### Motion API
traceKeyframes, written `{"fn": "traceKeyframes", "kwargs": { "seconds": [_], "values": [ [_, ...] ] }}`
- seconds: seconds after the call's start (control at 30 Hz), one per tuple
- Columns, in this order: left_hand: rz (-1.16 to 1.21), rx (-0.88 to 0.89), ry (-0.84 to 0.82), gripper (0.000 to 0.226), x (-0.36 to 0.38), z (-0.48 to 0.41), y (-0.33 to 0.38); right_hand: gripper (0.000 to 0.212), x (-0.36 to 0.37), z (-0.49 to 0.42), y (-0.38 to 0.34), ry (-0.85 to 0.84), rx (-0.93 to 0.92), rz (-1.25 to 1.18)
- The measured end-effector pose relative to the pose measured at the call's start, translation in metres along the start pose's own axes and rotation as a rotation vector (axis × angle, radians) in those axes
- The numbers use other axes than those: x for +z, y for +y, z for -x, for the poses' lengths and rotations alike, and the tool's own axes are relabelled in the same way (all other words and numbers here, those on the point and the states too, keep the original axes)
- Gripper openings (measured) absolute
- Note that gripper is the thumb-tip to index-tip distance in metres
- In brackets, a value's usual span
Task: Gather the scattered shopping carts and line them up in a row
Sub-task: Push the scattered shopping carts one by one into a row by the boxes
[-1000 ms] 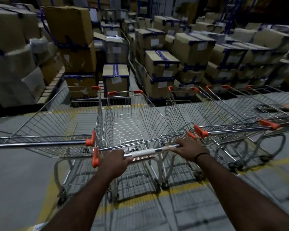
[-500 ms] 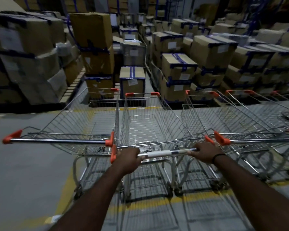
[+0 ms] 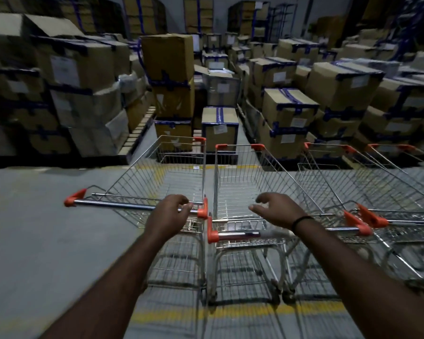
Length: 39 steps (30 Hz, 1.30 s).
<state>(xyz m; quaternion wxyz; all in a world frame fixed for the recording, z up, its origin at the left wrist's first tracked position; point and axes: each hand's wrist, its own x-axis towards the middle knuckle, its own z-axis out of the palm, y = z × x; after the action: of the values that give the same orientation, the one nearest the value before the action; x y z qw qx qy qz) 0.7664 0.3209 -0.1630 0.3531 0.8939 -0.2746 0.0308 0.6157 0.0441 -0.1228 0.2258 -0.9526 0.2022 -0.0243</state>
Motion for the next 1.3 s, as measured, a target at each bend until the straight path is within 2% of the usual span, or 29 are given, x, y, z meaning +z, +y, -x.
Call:
{"fn": "traceKeyframes", "kwargs": {
  "seconds": [0.1,0.23,0.4,0.47,0.57,0.67,0.77,0.83,1.0,1.13,1.3],
  "values": [
    [-0.078,-0.06,0.055,0.025,-0.029,-0.003,-0.039,0.055,0.014,-0.014,-0.044,0.011,-0.095,0.001],
    [-0.191,-0.149,0.072,0.037,-0.057,-0.008,-0.08,0.053,0.038,-0.036,-0.095,-0.04,-0.202,0.025],
    [-0.319,-0.17,0.035,0.039,-0.069,-0.027,-0.113,0.051,0.074,-0.068,-0.135,-0.141,-0.278,0.065],
    [-0.37,-0.167,-0.021,0.049,-0.069,-0.037,-0.129,0.052,0.093,-0.085,-0.149,-0.2,-0.325,0.109],
    [-0.504,-0.209,-0.213,0.077,-0.067,-0.056,-0.151,0.055,0.125,-0.114,-0.167,-0.281,-0.375,0.183],
    [-0.638,-0.273,-0.396,0.088,-0.062,-0.078,-0.168,0.04,0.151,-0.145,-0.178,-0.399,-0.424,0.255],
    [-0.669,-0.29,-0.488,0.101,-0.062,-0.098,-0.178,0.031,0.165,-0.165,-0.188,-0.478,-0.475,0.222],
    [-0.74,-0.273,-0.49,0.1,-0.063,-0.107,-0.185,0.032,0.17,-0.172,-0.193,-0.454,-0.526,0.225],
    [-0.92,-0.273,-0.308,0.069,-0.065,-0.115,-0.198,0.053,0.182,-0.176,-0.206,-0.366,-0.689,0.359],
    [-0.934,-0.24,-0.27,0.07,-0.066,-0.127,-0.204,0.054,0.193,-0.185,-0.214,-0.284,-0.762,0.415],
    [-0.916,-0.185,-0.266,0.074,-0.066,-0.148,-0.213,0.056,0.185,-0.201,-0.22,-0.244,-0.703,0.466]
  ]
}}
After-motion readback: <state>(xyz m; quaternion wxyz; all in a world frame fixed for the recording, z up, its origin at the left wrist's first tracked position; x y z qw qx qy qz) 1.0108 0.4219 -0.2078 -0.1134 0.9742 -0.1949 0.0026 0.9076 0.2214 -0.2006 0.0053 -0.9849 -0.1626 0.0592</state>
